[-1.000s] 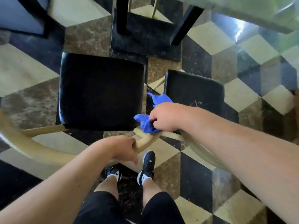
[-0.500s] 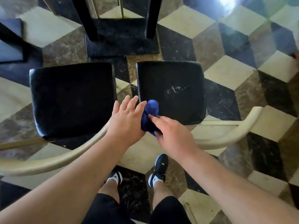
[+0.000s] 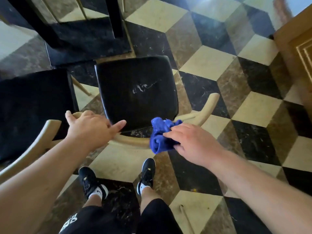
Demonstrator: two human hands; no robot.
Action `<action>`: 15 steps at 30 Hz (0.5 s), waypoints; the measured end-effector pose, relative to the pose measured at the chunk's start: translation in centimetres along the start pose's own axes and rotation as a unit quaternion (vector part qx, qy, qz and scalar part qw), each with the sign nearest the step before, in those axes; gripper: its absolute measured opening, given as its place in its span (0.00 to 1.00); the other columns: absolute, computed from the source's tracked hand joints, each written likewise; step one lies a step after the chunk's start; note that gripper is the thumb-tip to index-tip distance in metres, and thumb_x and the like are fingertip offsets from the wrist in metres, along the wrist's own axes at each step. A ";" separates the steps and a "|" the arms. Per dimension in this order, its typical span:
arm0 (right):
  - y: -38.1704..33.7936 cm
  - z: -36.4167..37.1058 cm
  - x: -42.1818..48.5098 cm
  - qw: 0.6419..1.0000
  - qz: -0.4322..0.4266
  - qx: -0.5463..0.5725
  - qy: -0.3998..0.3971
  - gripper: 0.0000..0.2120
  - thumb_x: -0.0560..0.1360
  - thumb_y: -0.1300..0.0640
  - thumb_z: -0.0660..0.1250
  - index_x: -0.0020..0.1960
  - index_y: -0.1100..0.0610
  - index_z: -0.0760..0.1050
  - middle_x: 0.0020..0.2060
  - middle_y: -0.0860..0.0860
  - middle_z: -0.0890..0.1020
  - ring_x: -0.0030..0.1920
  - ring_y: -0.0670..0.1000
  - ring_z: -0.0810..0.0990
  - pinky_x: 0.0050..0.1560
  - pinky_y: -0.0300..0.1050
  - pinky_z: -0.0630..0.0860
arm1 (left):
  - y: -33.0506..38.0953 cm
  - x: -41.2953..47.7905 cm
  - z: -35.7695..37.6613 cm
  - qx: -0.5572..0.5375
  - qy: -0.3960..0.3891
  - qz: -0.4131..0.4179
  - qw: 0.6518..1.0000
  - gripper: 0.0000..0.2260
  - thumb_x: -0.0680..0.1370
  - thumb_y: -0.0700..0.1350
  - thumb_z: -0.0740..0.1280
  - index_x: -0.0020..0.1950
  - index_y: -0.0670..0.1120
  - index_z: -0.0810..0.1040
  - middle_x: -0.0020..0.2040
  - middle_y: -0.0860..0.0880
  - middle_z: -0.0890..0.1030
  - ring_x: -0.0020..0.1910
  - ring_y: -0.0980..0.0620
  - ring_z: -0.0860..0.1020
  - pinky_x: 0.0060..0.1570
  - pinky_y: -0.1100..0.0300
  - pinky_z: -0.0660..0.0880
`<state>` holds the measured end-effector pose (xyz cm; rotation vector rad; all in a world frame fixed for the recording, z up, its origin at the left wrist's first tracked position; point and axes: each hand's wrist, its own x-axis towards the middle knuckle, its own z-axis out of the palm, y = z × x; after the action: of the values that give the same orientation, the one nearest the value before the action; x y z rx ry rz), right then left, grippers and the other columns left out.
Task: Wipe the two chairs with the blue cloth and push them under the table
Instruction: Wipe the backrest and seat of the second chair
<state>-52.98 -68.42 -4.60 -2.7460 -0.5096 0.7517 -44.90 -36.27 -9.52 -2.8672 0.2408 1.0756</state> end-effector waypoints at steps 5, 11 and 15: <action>9.2 -3.1 -0.4 0.998 0.006 -0.047 -0.029 0.14 0.75 0.60 0.66 0.57 0.49 0.82 0.51 0.47 0.81 0.57 0.54 0.78 0.57 0.59 0.77 | 1.5 0.2 1.6 -0.026 0.127 -0.074 0.989 0.27 0.76 0.69 0.47 0.39 0.58 0.81 0.50 0.59 0.83 0.64 0.49 0.73 0.74 0.25 0.49; 17.2 -5.8 2.3 0.997 0.047 -0.062 -0.009 0.19 0.80 0.62 0.66 0.68 0.50 0.80 0.73 0.51 0.76 0.76 0.56 0.70 0.78 0.54 0.60 | 2.1 0.5 2.0 -0.070 0.159 -0.082 0.981 0.24 0.78 0.68 0.52 0.39 0.56 0.80 0.48 0.57 0.84 0.63 0.48 0.74 0.74 0.25 0.49; 16.0 -6.2 4.7 0.989 0.125 -0.076 0.001 0.14 0.78 0.64 0.68 0.59 0.55 0.86 0.63 0.56 0.83 0.64 0.60 0.78 0.71 0.56 0.68 | 2.0 0.3 1.7 -0.073 0.151 -0.077 0.983 0.24 0.79 0.66 0.51 0.40 0.55 0.80 0.47 0.57 0.83 0.61 0.48 0.76 0.74 0.24 0.46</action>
<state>-41.67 -81.99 -6.63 -2.9911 -0.2307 0.7957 -46.12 -38.08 -10.98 -3.1107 -0.0484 0.6566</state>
